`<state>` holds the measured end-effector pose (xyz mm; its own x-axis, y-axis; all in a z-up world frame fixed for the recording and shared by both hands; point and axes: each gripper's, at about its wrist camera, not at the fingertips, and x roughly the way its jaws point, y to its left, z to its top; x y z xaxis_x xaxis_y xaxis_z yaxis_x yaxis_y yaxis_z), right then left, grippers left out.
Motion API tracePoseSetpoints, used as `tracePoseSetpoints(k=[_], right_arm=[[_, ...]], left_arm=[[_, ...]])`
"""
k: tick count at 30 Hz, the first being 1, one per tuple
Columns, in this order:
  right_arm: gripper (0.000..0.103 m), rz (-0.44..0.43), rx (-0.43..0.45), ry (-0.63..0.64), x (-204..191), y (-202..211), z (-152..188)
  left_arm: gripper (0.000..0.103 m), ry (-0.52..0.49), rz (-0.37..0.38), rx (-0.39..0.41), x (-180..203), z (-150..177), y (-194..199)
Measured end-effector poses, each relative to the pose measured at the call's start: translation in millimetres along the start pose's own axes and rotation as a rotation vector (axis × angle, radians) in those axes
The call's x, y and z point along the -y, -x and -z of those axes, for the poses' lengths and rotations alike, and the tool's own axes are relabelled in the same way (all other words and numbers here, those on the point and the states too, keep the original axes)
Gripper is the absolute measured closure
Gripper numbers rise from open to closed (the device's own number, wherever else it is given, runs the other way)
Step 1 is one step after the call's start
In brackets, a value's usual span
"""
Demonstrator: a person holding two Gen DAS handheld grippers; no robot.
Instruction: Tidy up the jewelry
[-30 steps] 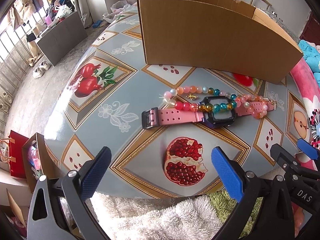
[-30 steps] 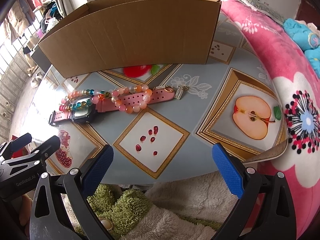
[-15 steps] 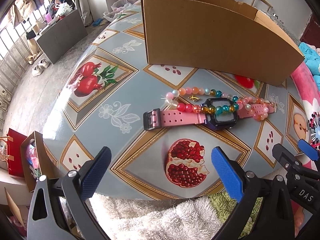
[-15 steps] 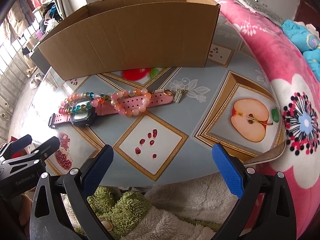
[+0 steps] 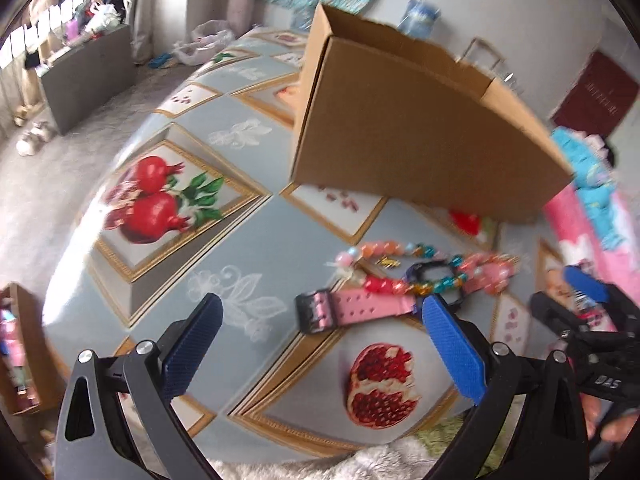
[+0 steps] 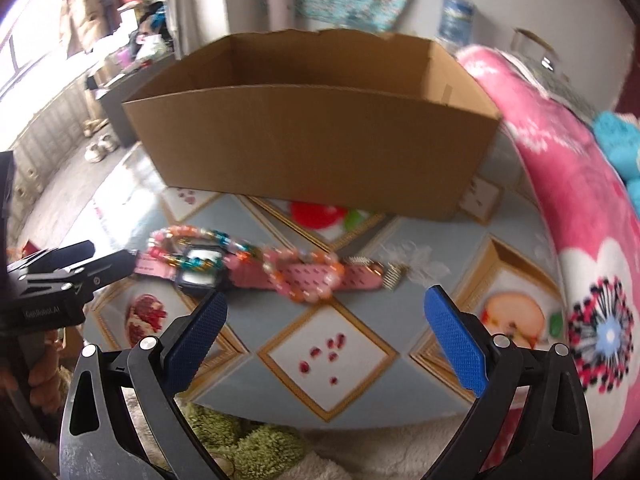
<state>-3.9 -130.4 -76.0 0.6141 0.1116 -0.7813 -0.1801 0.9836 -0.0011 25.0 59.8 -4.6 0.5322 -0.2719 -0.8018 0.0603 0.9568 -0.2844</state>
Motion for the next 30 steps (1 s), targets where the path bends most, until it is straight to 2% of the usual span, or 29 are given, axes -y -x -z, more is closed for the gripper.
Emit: tracePoseSetpoints(k=[3,6,10,15,20,24,28,30], right_arm=[[0.009,-0.082,0.001,0.081,-15.6,-3.2,-10.1],[0.016,-0.179,-0.019,0.101,-31.1,-6.4,-18.9],[0.033,-0.27,-0.096,0.039,-31.6,-20.8,-28.5],[0.051,-0.373,-0.202,-0.113,-18.4,-41.3,-34.4],[0.064,-0.404,-0.262,-0.201,-9.9,-51.3,-37.6],[0.073,-0.387,-0.292,-0.235,-0.6,-53.9,-38.1],[0.077,-0.391,-0.317,-0.255,0.6,-60.0,-35.5],[0.077,-0.388,-0.317,-0.251,-0.1,-60.1,-36.8]], left_arm=[[0.005,0.017,0.036,0.028,-9.6,-5.2,-1.3],[0.005,0.024,0.058,0.022,-13.3,-14.7,-4.9],[0.005,0.057,0.082,-0.013,-15.7,-26.6,-11.5],[0.005,0.01,0.096,-0.033,-7.6,-26.9,-14.9],[0.022,-0.048,0.161,-0.052,-0.1,-30.6,-16.1],[0.046,-0.082,0.187,-0.102,5.4,-33.2,-25.2],[0.062,-0.117,0.166,-0.149,11.0,-34.9,-34.8],[0.067,-0.144,0.133,-0.168,13.8,-35.1,-38.8]])
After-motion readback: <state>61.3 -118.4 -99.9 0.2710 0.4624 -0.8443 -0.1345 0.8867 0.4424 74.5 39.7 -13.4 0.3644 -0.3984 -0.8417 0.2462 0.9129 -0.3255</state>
